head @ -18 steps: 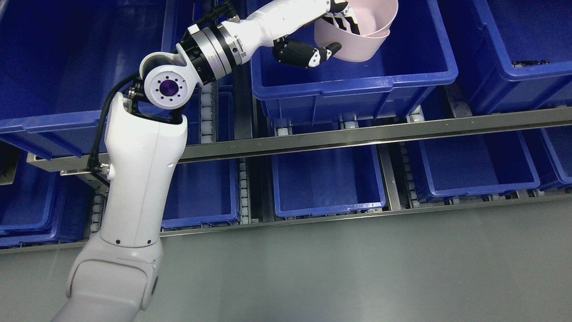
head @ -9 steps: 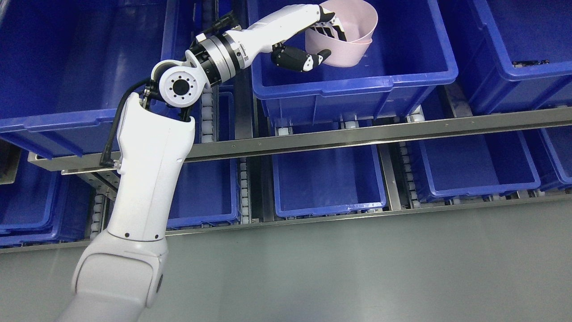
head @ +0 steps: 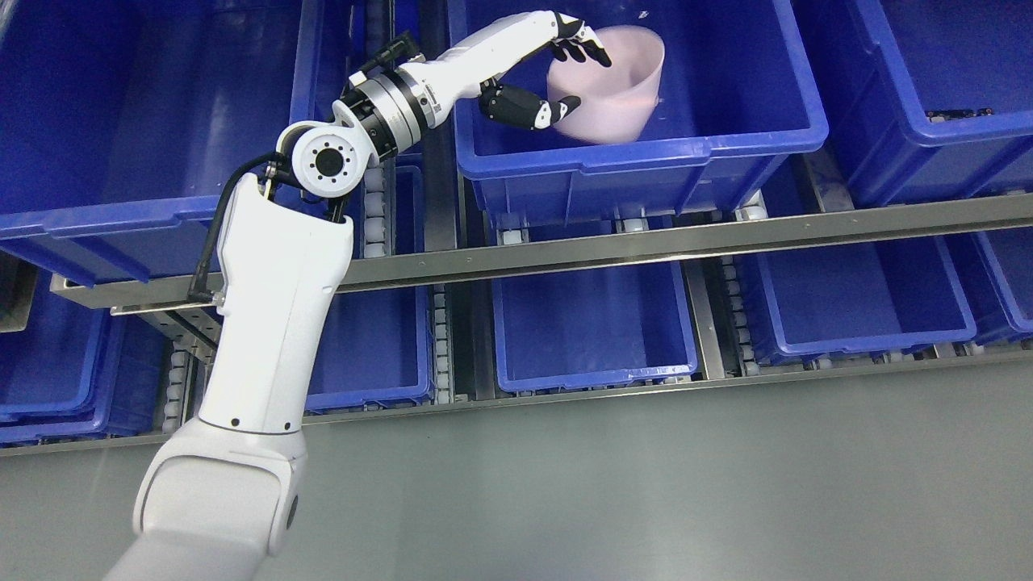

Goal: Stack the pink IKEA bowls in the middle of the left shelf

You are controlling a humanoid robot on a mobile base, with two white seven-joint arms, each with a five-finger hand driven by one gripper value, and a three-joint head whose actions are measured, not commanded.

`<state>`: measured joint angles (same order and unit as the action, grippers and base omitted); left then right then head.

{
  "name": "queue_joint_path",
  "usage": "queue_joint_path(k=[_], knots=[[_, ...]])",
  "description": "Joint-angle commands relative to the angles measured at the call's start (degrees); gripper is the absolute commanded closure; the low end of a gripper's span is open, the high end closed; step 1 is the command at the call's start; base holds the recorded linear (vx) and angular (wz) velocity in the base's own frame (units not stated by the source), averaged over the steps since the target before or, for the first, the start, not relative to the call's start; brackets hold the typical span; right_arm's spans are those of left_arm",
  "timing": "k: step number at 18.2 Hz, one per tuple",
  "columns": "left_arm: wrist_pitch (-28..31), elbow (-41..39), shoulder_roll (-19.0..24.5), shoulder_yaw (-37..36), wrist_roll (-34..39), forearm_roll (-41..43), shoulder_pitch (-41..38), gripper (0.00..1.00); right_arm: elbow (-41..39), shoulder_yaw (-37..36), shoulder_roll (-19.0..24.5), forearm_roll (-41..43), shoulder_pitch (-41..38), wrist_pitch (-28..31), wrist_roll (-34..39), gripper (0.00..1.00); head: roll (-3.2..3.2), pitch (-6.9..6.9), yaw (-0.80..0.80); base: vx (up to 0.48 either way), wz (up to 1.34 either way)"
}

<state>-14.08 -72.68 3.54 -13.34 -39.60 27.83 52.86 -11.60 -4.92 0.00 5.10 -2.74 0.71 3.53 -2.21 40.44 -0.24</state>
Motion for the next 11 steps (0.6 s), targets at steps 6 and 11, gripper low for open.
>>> queue_joint_path(k=[6, 11], knots=[[0.5, 2.5, -2.5, 15.6, 11.2, -3.5, 0.0, 0.09, 0.0, 0.0, -1.0, 0.0, -0.1, 0.0, 0.0, 0.00, 0.00, 0.00, 0.00, 0.000, 0.00], [6.6, 0.4, -2.5, 17.3, 36.6, -30.8, -2.0, 0.01, 0.0, 0.0, -1.0, 0.0, -0.1, 0.0, 0.0, 0.00, 0.00, 0.00, 0.00, 0.000, 0.00]])
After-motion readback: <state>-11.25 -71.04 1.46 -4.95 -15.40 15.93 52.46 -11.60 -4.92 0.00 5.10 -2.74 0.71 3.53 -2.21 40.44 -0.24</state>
